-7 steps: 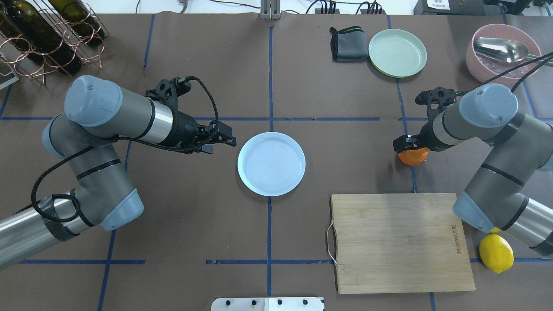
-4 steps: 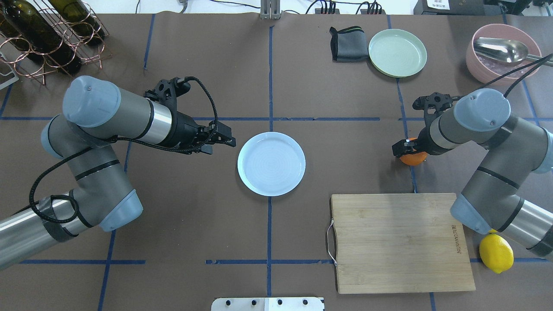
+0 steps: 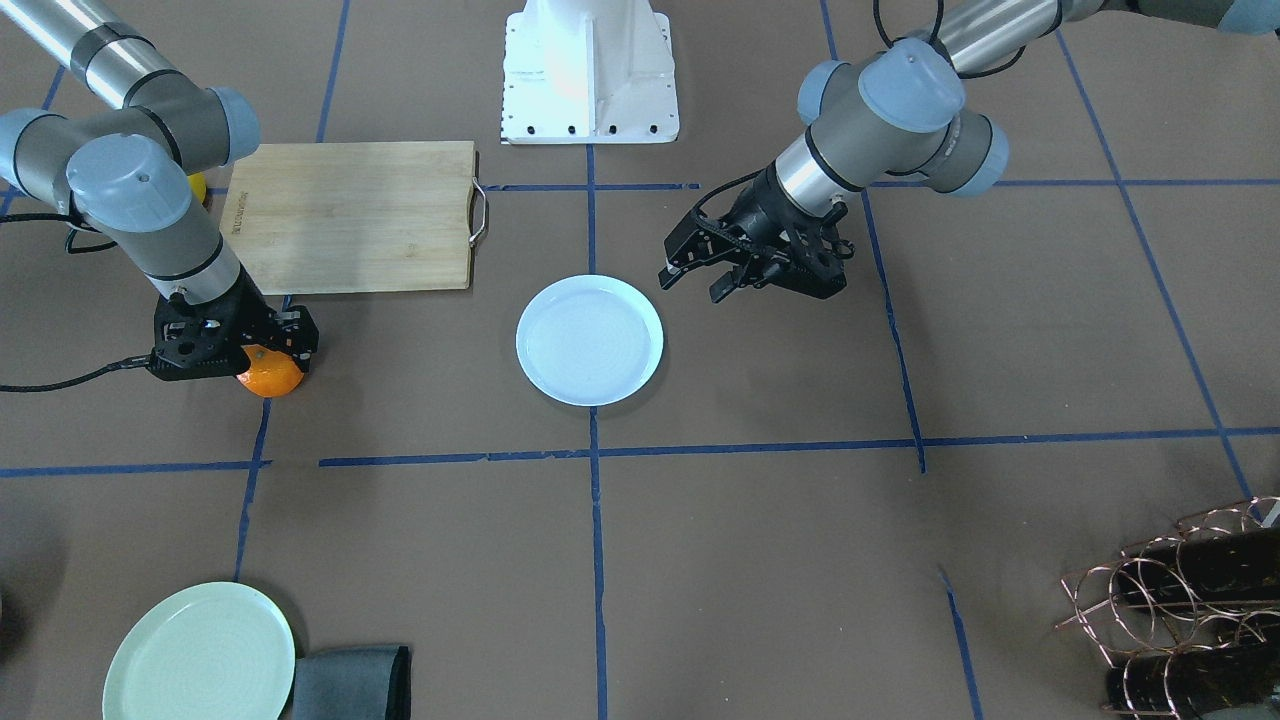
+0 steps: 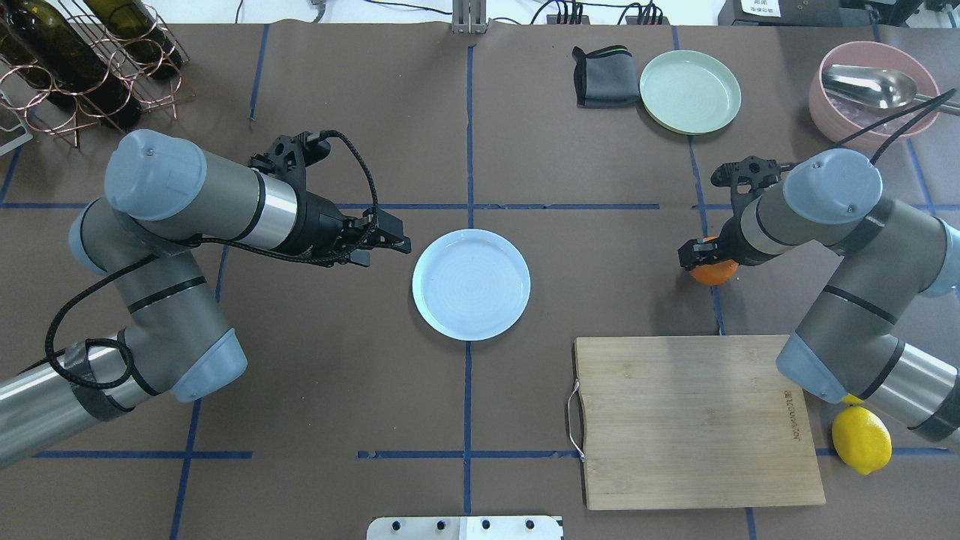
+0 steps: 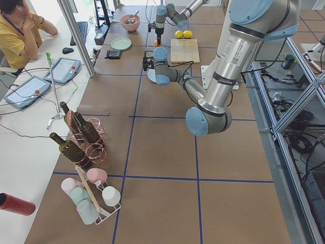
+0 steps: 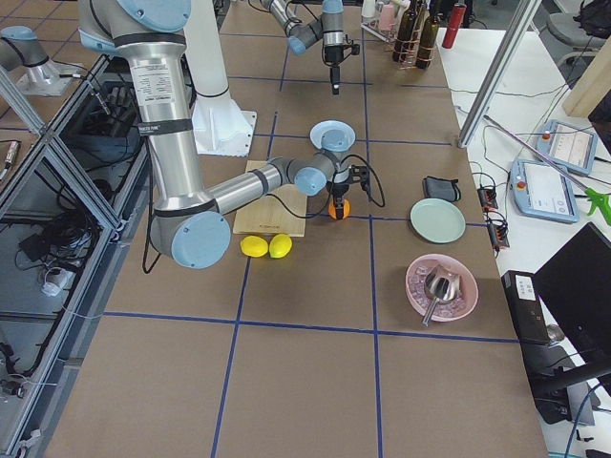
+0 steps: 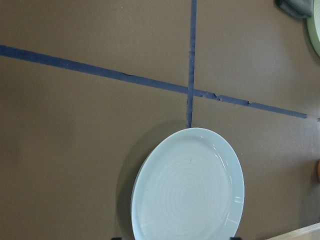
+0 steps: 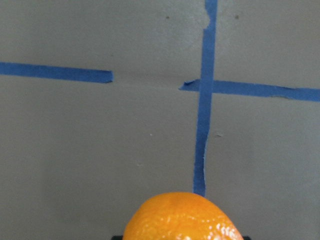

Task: Pick orange to plate
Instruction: 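Carry the orange with the right gripper and lower it onto the plate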

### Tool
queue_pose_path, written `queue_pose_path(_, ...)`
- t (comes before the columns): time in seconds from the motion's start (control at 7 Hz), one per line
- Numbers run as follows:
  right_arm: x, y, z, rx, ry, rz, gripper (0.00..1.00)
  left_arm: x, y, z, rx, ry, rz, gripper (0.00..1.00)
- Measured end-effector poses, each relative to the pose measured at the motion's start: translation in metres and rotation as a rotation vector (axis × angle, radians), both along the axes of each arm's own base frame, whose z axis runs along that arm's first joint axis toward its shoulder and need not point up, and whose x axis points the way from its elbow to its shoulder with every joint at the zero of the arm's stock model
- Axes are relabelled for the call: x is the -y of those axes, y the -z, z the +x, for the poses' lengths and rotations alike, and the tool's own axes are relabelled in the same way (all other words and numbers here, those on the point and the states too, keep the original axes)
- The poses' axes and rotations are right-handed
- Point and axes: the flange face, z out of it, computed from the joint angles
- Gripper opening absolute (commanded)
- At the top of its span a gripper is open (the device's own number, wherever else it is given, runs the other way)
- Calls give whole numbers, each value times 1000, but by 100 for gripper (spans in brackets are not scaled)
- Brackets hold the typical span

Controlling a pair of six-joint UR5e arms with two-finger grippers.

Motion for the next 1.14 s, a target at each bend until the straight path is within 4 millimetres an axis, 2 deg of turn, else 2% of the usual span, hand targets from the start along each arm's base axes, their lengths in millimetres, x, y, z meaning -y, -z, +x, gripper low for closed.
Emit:
queue_pose_path(0.14, 6, 27, -4, 26, -9, 11, 0, -3, 6, -10, -14, 6, 10, 80)
queue_pose_path(0.29, 11, 68, -19, 59, -34, -1, 0, -8, 6, -34, -28, 17, 22, 80)
queue_pose_path(0.43, 9, 116, -47, 100, -64, -40, 0, -12, 0, -67, -35, 22, 27, 80)
queue_pose_path(0.71, -14, 196, -122, 167, -125, -93, 0, 1, -15, -133, -43, 18, 8, 81)
queue_pose_path(0.86, -19, 226, -161, 182, -156, -110, 0, 8, -25, -155, -45, 23, 9, 83)
queue_pose_path(1.0, -20, 246, -195, 182, -177, -120, 0, 10, -31, -165, -44, 23, 21, 83)
queue_pose_path(1.14, -21, 256, -215, 176, -190, -119, 0, 11, -34, -168, -42, 21, 30, 84)
